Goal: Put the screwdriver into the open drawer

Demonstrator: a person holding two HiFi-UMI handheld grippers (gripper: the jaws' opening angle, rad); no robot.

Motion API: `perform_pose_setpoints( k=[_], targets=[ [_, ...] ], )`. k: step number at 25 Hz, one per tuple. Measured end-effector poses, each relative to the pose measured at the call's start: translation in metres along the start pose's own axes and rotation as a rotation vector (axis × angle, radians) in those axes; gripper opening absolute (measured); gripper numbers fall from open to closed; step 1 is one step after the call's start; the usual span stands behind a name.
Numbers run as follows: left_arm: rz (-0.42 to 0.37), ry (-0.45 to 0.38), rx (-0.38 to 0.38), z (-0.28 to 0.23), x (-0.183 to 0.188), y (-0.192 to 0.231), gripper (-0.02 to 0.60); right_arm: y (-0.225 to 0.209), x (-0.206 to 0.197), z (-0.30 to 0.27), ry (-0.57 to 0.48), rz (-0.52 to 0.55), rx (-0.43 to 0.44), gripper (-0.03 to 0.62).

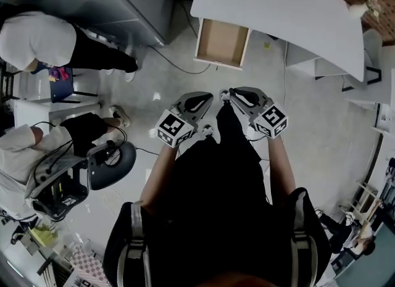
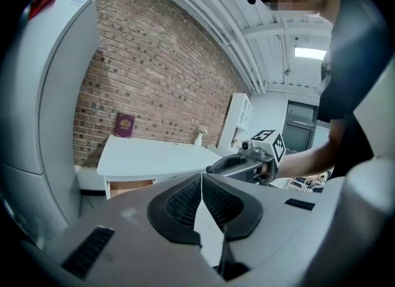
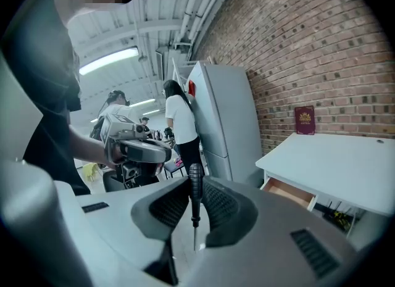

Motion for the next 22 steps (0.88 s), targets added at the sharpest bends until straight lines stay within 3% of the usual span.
perform_pose_setpoints(
  k=[9,22],
  targets=[
    [0.031,0.001,0.035,-0.023,-0.001,0.034,0.017,-0.041,-0.002,-0.02,0.041,-0.006,0.04,0.123],
    [0.096,0.033,0.097,-0.034,-0.003,0.051,0.017,-0.08,-0.006,-0.035,0.109,-0.004,0.106,0.123]
  ],
)
Point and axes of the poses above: the fingertips, and each gripper's own axes: z backward along the fingers, y to its left, x out of its top, the point moved 1 cm from there along z, backward along the fingers, and after that the axes turned 2 degrees about -x, right-handed, at the moved point
